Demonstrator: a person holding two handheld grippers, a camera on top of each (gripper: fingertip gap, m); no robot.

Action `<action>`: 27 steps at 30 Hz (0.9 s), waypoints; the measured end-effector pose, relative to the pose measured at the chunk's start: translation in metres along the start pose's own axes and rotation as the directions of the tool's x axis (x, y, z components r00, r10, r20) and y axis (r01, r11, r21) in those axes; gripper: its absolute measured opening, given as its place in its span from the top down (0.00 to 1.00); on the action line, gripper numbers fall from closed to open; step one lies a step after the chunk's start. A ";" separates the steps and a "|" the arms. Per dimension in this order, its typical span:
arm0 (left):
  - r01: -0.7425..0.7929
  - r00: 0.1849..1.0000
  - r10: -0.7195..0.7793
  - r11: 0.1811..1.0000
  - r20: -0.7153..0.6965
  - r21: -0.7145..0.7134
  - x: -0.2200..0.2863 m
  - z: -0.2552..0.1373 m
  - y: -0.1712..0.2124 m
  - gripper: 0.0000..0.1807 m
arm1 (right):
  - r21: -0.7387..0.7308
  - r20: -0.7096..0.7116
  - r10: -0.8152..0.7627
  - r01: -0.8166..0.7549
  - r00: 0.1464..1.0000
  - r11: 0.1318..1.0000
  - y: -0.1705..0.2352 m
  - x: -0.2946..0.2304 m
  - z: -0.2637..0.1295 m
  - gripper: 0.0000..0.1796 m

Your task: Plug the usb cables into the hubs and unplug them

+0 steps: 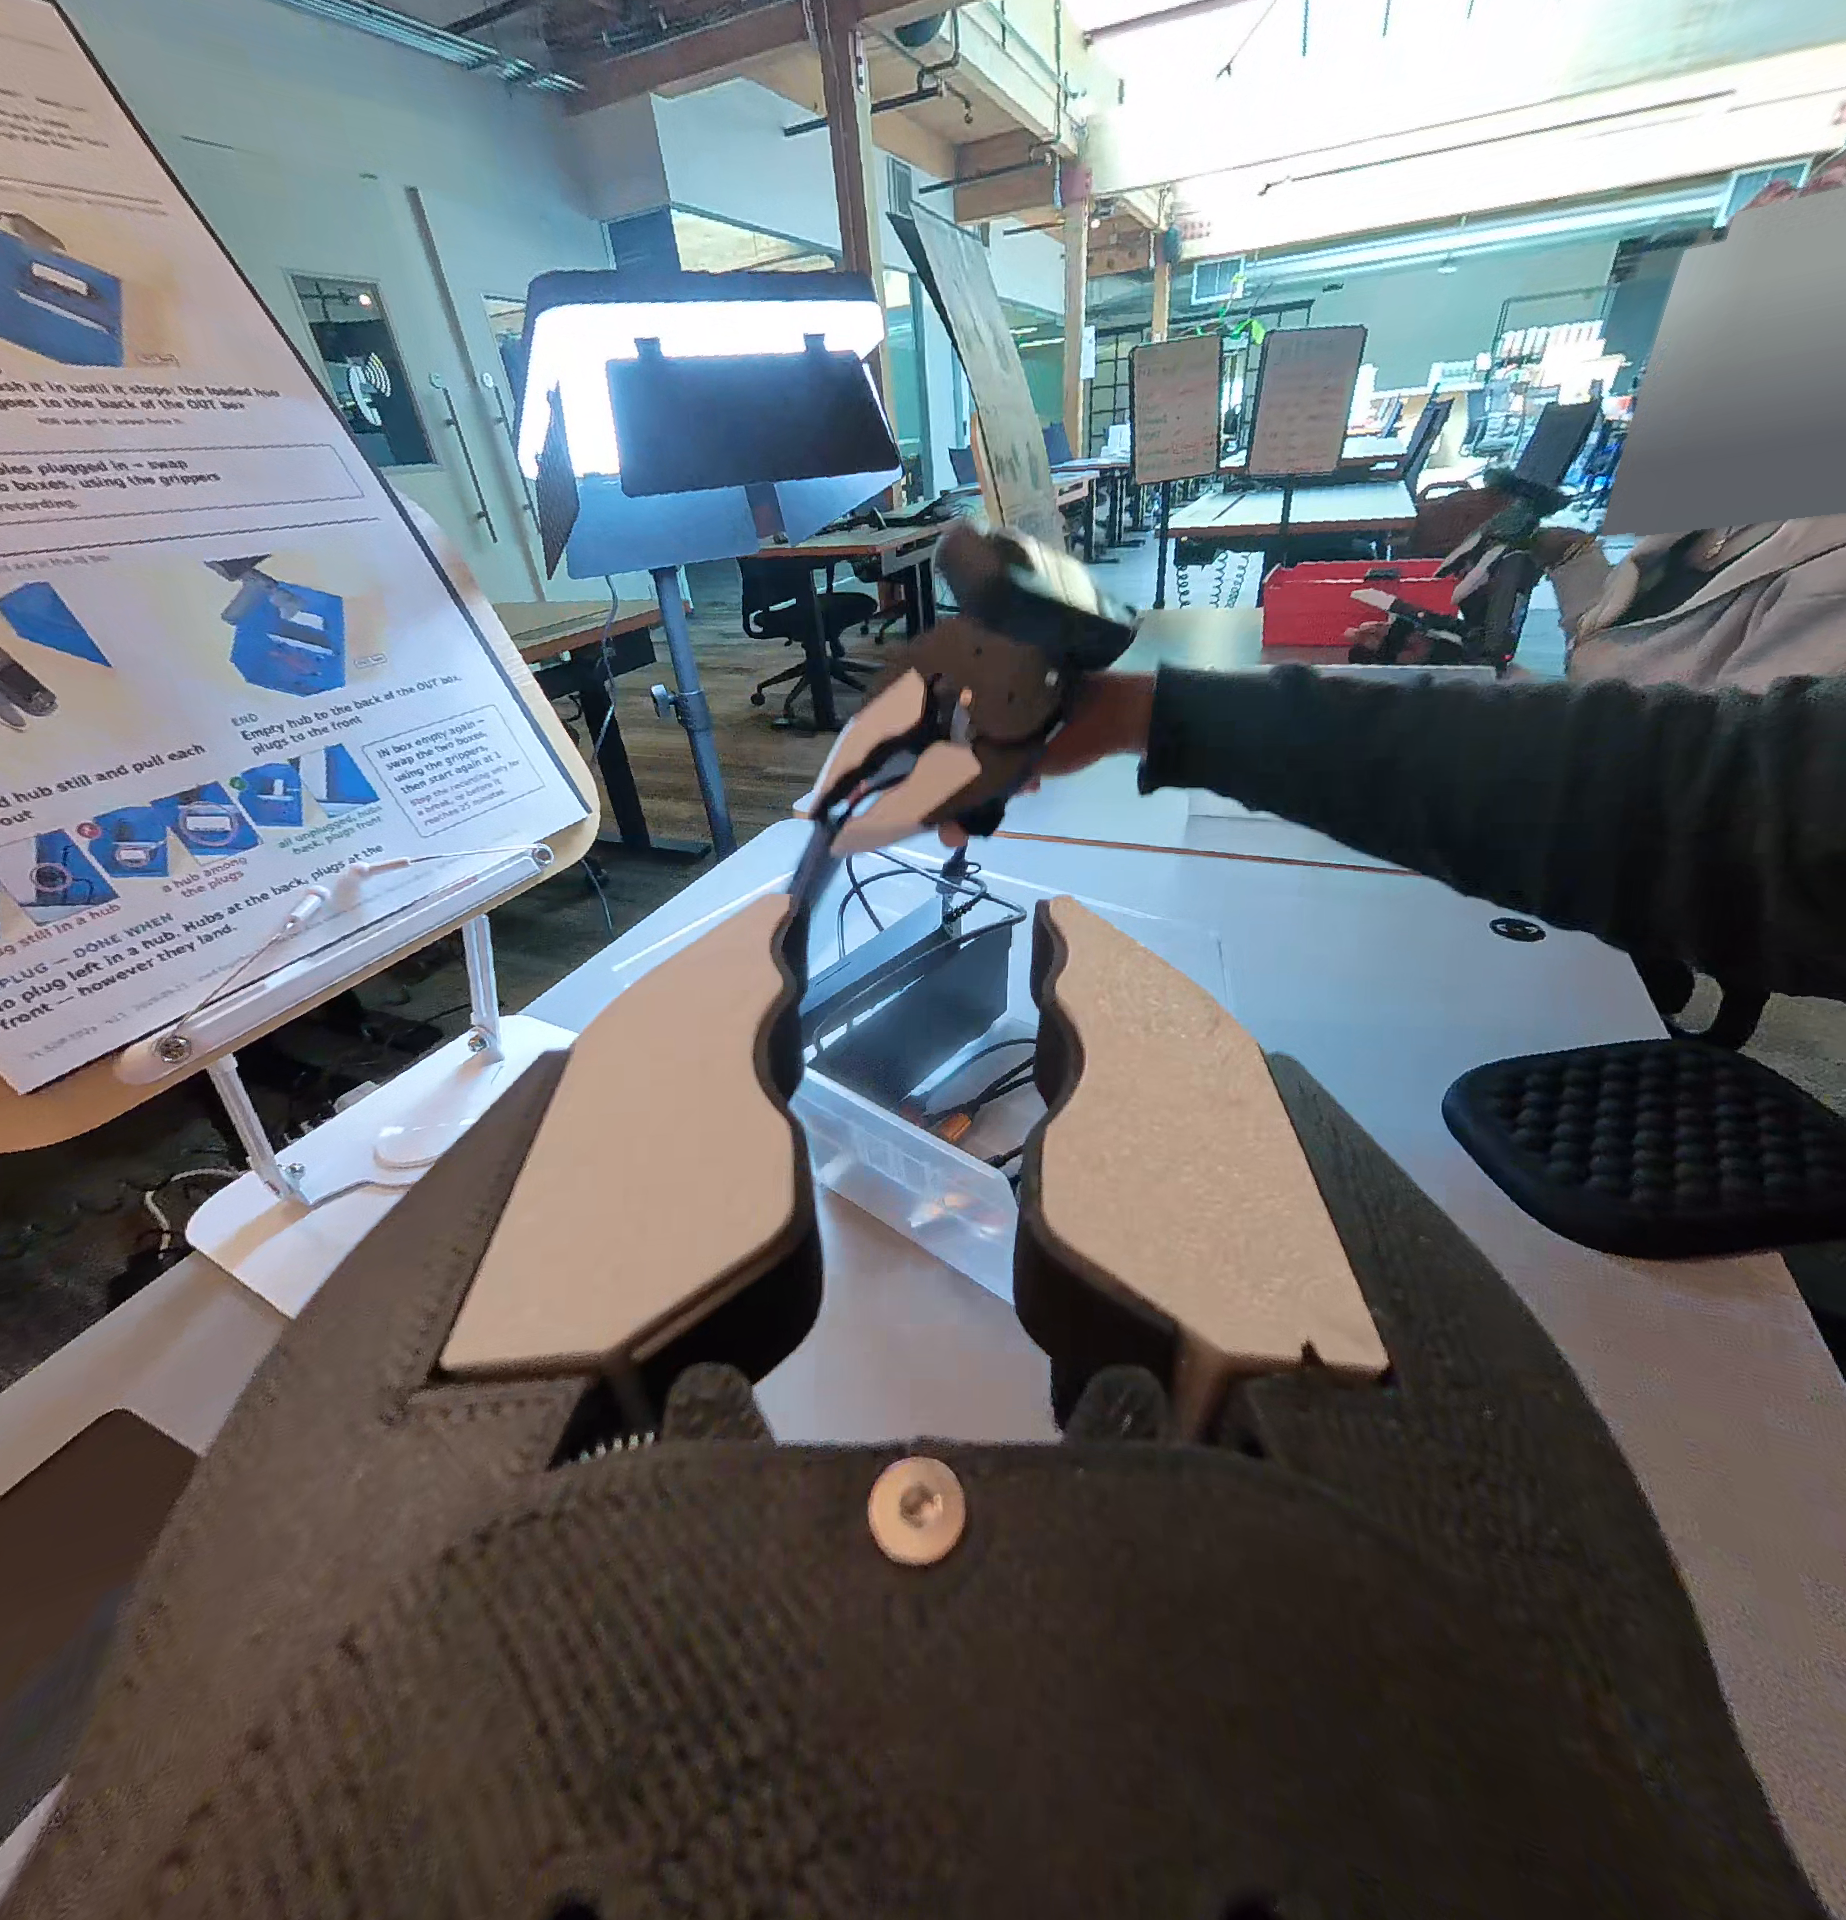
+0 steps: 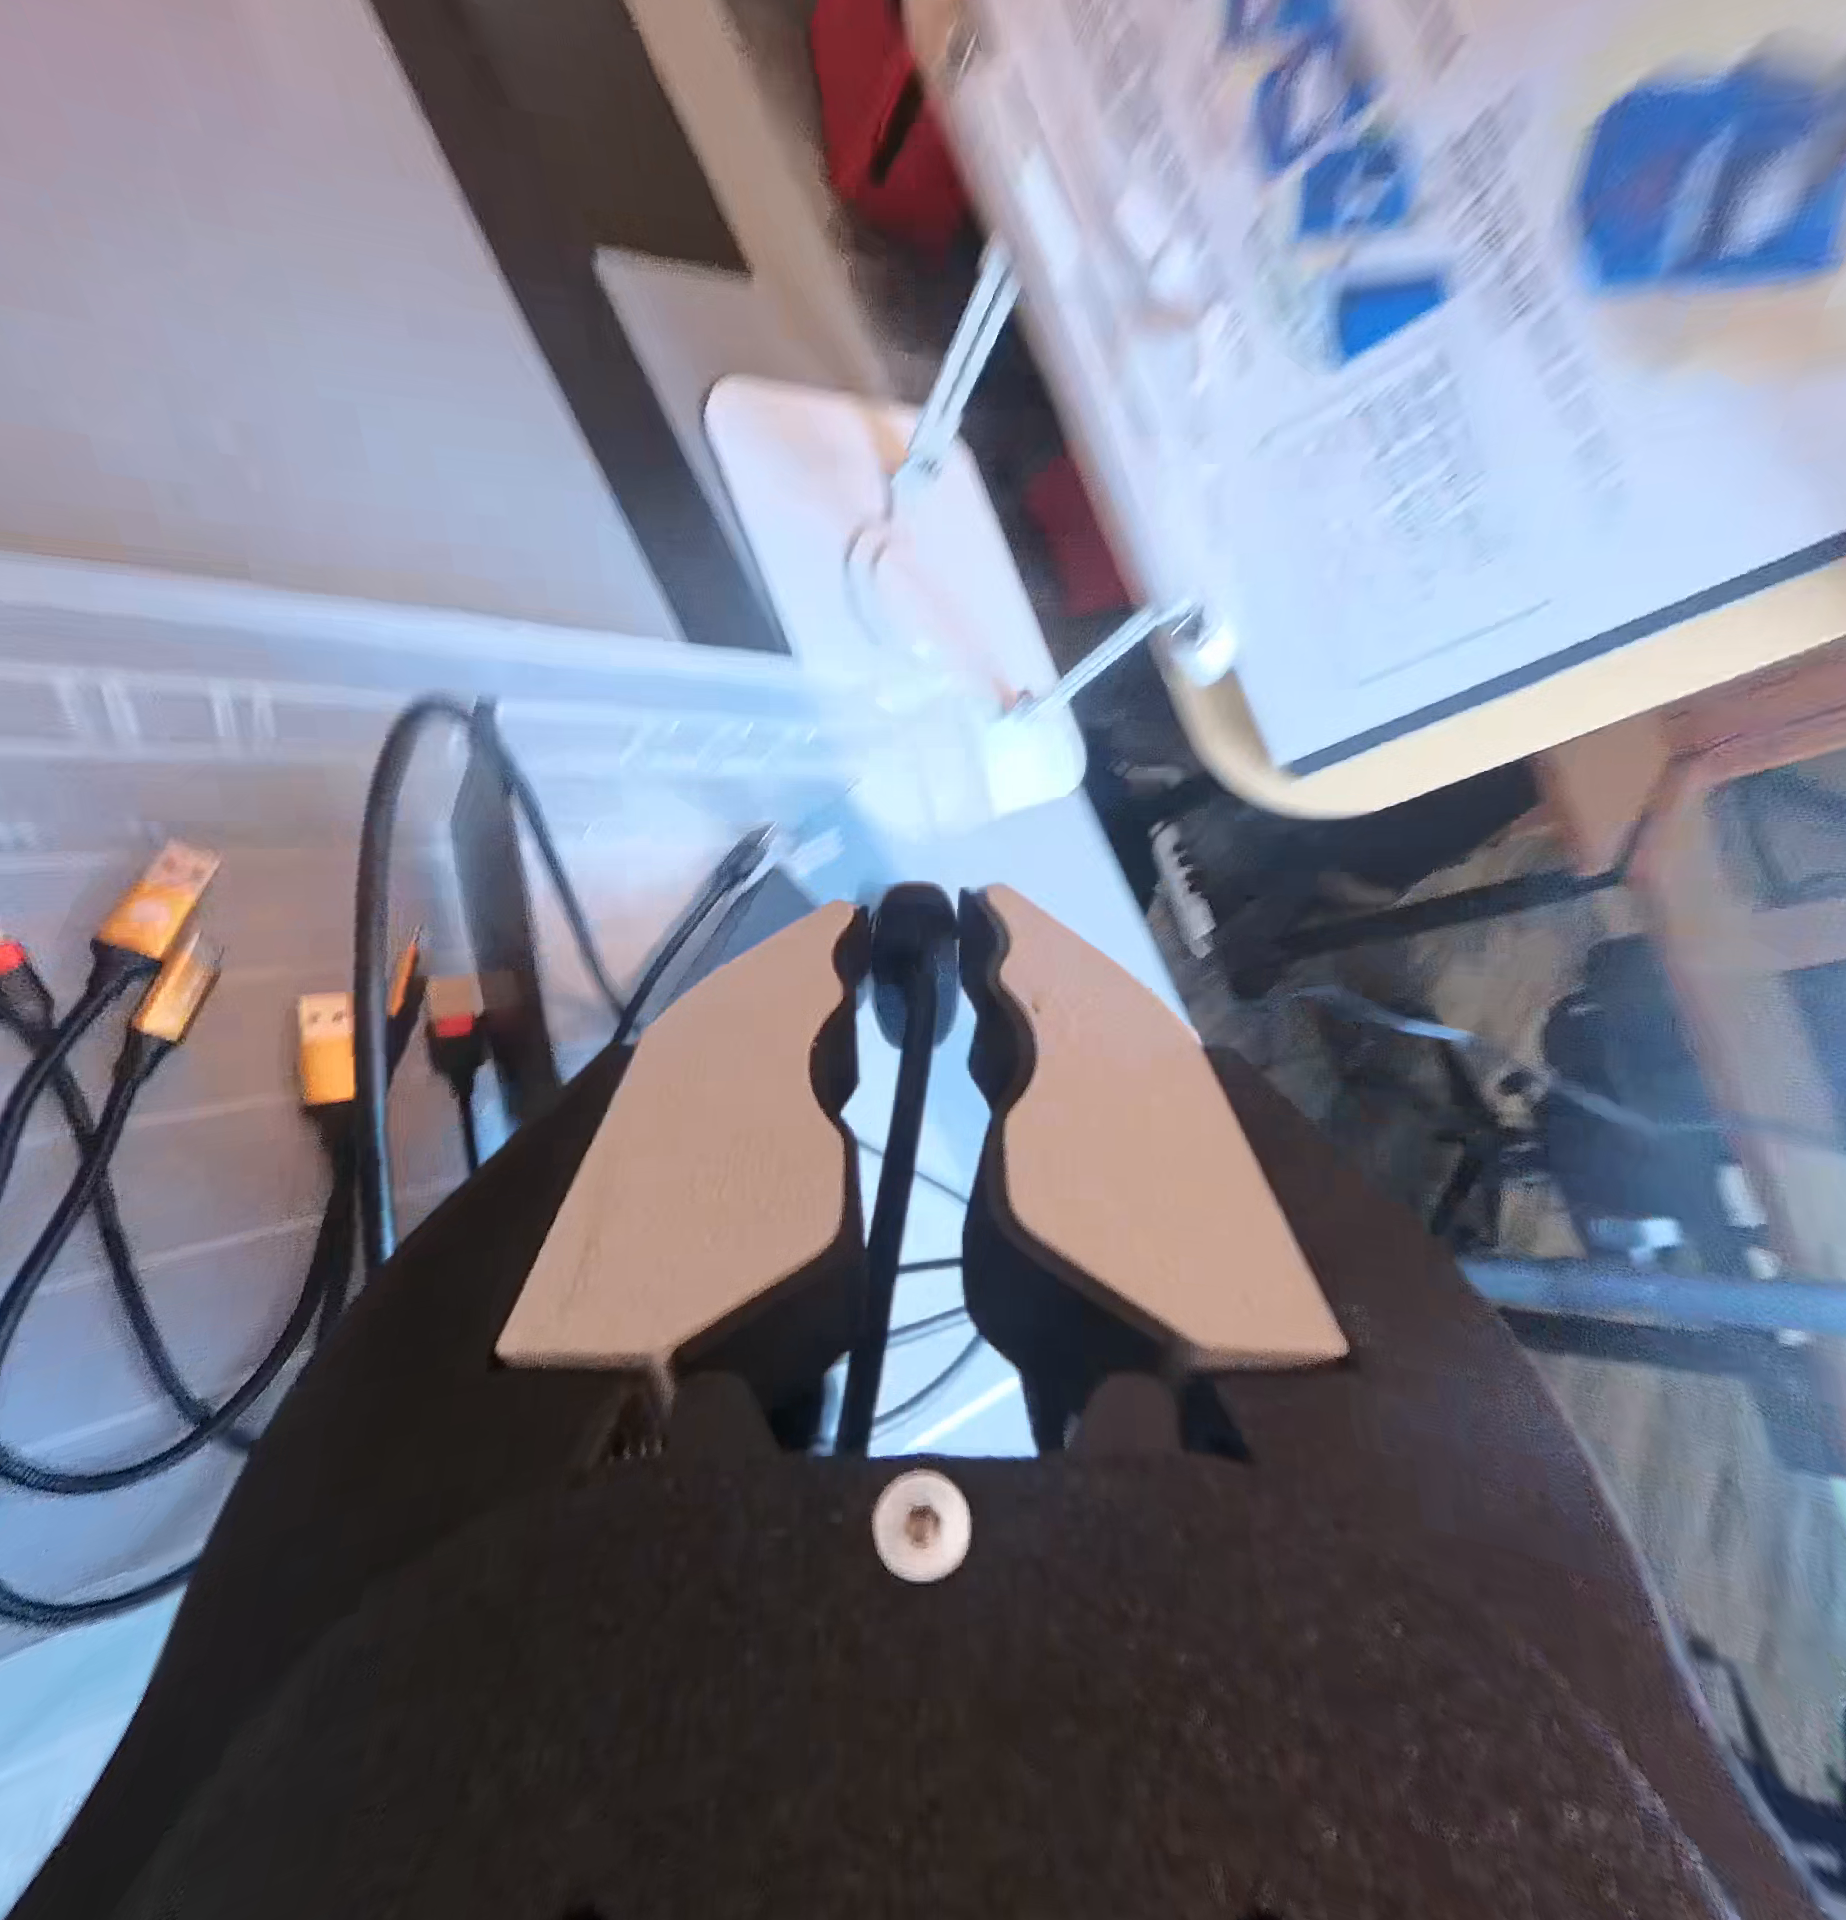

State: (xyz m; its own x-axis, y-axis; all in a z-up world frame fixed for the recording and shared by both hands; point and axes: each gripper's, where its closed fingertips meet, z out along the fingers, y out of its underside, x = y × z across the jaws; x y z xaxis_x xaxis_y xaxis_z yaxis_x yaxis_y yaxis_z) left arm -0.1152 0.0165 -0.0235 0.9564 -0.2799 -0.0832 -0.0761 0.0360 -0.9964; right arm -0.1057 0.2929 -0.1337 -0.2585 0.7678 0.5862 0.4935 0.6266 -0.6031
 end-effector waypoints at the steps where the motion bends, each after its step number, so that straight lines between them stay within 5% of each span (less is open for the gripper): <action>1: 0.005 1.000 -0.005 1.000 -0.004 0.002 0.000 0.000 0.000 0.78 | -0.041 0.029 0.012 -0.011 1.000 0.999 0.013 -0.008 0.007 0.90; 7: -0.005 1.000 0.005 1.000 0.007 -0.023 0.000 -0.001 0.000 0.77 | 0.069 0.060 0.191 -0.195 0.980 0.978 -0.005 0.000 -0.011 0.75; 12: 0.005 1.000 -0.003 0.996 0.018 -0.092 -0.004 -0.004 0.008 0.76 | 0.284 0.084 0.285 -0.297 0.955 0.911 -0.045 0.003 -0.066 0.75; 16: -0.071 0.988 0.111 0.948 0.111 -0.311 -0.022 -0.020 0.034 0.75 | 0.346 0.030 0.262 -0.256 0.964 0.903 -0.048 -0.031 -0.105 0.78; 21: 0.007 0.990 0.086 0.756 0.110 -0.654 -0.021 -0.074 0.110 0.73 | 0.101 0.105 0.161 -0.172 0.981 0.980 -0.010 -0.124 -0.097 0.78; 27: 0.100 0.987 0.080 0.373 0.139 -0.922 0.000 -0.167 0.218 0.66 | -0.293 0.175 -0.118 0.166 0.978 0.941 0.044 -0.198 -0.054 0.70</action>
State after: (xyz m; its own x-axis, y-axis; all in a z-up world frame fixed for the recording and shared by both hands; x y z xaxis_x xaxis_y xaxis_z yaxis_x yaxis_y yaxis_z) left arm -0.1788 -0.1355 -0.2430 0.9771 -0.1401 -0.1601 -0.1932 -0.8993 -0.3924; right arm 0.0117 0.1611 -0.2467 -0.4561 0.7000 0.5496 0.6654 0.6783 -0.3117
